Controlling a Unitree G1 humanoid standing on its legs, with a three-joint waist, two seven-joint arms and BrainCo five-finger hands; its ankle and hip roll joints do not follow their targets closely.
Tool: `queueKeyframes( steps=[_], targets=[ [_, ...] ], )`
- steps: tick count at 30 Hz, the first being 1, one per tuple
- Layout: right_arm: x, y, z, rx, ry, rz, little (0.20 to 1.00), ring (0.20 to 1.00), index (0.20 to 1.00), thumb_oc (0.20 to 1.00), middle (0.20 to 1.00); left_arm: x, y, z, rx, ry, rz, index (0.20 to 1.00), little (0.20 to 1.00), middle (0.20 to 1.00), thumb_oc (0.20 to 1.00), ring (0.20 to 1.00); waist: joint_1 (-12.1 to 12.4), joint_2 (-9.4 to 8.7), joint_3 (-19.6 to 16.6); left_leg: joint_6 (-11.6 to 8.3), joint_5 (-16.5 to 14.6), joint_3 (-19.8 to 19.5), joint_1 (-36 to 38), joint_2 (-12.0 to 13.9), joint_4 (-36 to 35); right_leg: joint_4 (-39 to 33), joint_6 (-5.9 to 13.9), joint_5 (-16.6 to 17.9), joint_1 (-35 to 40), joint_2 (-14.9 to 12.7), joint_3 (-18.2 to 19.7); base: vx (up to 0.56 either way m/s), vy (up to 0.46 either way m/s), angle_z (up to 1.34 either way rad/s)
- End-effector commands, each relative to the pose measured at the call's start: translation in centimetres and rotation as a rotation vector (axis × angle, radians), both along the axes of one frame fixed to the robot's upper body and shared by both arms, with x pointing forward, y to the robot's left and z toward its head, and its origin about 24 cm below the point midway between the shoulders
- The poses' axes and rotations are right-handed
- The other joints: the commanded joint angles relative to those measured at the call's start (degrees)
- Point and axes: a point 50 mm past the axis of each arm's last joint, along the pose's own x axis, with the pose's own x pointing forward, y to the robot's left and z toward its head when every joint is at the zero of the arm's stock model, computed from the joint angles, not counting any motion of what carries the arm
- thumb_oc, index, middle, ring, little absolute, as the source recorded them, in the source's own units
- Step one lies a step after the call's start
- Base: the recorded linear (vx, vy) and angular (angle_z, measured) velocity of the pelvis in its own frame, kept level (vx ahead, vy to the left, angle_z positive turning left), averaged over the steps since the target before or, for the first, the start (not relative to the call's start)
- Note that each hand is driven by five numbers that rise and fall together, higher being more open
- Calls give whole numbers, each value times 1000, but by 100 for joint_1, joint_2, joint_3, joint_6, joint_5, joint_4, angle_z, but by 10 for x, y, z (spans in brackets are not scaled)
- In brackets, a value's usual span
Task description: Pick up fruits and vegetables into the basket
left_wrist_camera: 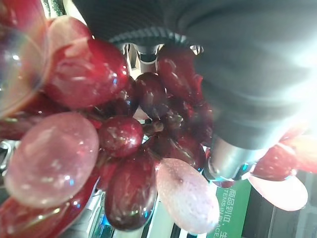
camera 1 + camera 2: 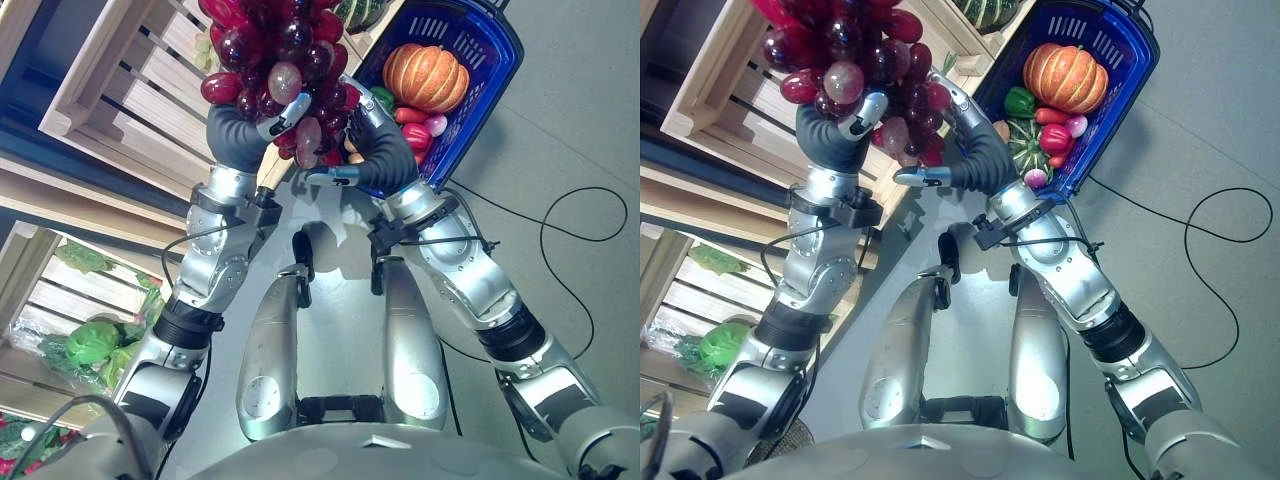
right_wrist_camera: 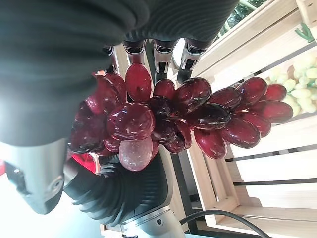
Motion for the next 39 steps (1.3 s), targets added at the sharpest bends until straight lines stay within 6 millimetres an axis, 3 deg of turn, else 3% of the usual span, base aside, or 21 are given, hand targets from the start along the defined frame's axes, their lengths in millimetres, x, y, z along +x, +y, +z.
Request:
queueKeyframes(
  steps=[1,7,17,18,19,25,38,39],
  targets=[
    [-16,20,26,156,-94,114,1000,1000,1000,1000,1000,-24,-24,23,37,-174,-138,200,200,200,200,200,17,-43,-325,410,-800,307,155,-361,329,-489,-22,206,190,337,-407,0,0,0],
    [-9,15,17,179,-45,48,1000,1000,1000,1000,1000,-27,-30,19,53,-182,-117,200,200,200,200,200,31,-72,-325,430,-797,303,156,-361,292,-532,-10,231,198,340,-433,0,0,0],
    [-12,17,15,221,-20,112,1000,1000,1000,1000,1000,-31,-43,14,57,-126,-197,200,200,200,200,200,55,-112,-325,472,-773,275,97,-384,257,-590,7,282,170,339,-472,-5,-2,2],
    [-13,19,15,209,-24,119,325,325,325,325,325,-31,-46,13,60,-124,-206,200,200,200,200,200,63,-115,-325,474,-770,268,77,-388,259,-595,11,291,157,338,-475,-17,-19,4],
    [-13,20,15,203,-24,119,200,200,200,200,200,-32,-46,13,61,-122,-208,200,200,200,200,200,65,-116,-325,475,-769,264,69,-389,261,-596,12,294,151,338,-476,-19,-23,5],
    [-16,34,17,156,-34,174,200,200,200,200,200,-32,-55,12,68,-85,-226,200,200,200,200,200,138,-143,-325,489,-752,247,40,-395,240,-655,29,335,153,318,-532,-11,-26,3],
    [-17,45,25,132,-40,287,200,200,200,200,200,-20,-65,-2,177,52,-181,200,200,200,200,200,238,-158,-325,503,-758,196,38,-411,257,-701,47,360,211,265,-623,-4,-23,4],
    [-18,46,26,131,-36,303,200,200,200,200,200,-18,-66,-5,190,74,-178,307,307,307,307,307,239,-158,-325,504,-756,198,40,-408,257,-702,47,362,214,263,-624,0,0,0]
  ],
)
